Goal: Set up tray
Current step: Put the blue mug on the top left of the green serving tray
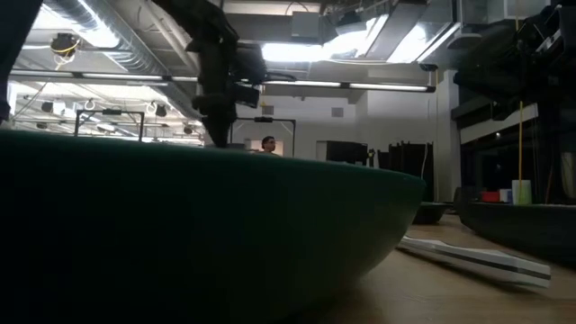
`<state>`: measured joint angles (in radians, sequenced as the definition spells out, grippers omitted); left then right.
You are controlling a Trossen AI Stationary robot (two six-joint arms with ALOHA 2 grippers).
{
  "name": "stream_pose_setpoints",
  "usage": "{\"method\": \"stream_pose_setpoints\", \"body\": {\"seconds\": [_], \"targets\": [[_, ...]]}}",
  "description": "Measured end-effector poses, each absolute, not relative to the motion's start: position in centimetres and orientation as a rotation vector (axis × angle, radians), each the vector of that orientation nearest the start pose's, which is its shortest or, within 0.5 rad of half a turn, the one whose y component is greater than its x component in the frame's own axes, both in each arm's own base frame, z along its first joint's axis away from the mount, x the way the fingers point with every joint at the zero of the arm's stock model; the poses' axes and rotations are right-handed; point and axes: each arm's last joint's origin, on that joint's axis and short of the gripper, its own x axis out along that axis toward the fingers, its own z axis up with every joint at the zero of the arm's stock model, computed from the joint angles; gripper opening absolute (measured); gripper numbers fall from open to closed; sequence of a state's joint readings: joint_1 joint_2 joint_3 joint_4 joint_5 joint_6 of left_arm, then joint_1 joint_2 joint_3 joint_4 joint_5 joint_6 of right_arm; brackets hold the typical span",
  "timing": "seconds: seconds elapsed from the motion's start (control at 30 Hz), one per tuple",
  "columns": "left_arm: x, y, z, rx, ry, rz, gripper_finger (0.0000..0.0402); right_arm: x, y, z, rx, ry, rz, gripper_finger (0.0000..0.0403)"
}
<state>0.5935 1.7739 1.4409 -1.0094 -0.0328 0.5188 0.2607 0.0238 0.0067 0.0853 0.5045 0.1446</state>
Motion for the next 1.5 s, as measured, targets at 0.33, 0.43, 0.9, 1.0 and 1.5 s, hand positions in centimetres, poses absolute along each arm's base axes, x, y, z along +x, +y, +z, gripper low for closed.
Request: {"method": "stream_pose_setpoints", "body": {"seconds": [0.33, 0.43, 0.9, 1.0, 1.5], "targets": [[29.2, 22.4, 23.7, 0.004, 1.423, 0.124, 0.0003, 9.5, 1.1, 17.2, 0.148, -0.079, -0.240, 0.0010], [28.9, 22.8, 23.7, -0.009, 1.422, 0.123, 0.0003, 9.5, 1.1, 17.2, 0.147, -0.078, -0.240, 0.0010], [28.7, 23.0, 23.6, 0.011, 1.419, 0.110, 0.0003, 9.5, 1.1, 17.2, 0.151, -0.079, -0.240, 0.0010], [28.9, 23.1, 23.6, 0.015, 1.406, 0.118, 0.0003, 9.5, 1.1, 17.2, 0.150, -0.078, -0.240, 0.0010], [29.3, 23.5, 21.9, -0.034, 1.440, 0.124, 0.0003, 9.5, 1.1, 17.2, 0.154, -0.079, -0.239, 0.0010]]}}
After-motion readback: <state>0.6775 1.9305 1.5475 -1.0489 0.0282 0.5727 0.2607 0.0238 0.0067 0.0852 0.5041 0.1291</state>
